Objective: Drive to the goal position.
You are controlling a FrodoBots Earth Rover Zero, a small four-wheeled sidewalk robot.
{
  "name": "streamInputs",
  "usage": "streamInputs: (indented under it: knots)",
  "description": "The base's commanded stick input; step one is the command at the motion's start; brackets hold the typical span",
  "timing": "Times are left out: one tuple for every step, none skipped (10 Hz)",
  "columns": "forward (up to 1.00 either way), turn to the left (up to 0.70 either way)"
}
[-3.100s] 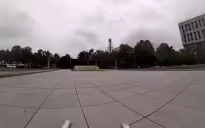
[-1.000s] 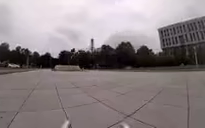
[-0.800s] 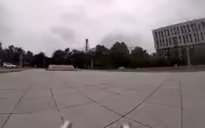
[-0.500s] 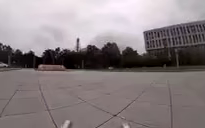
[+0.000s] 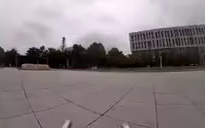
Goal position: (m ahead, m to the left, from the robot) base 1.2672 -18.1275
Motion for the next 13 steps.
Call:
streamInputs:
  knots:
    - [0.0,-0.51]
    - [0.0,-0.51]
    - [0.0,-0.51]
    - [0.0,-0.51]
    - [0.0,-0.51]
    - [0.0,-0.51]
    - [0.0,-0.51]
    - [0.0,-0.51]
    - [0.0,-0.51]
    - [0.0,-0.51]
    - [0.0,-0.51]
    - [0.0,-0.51]
    - [0.0,-0.51]
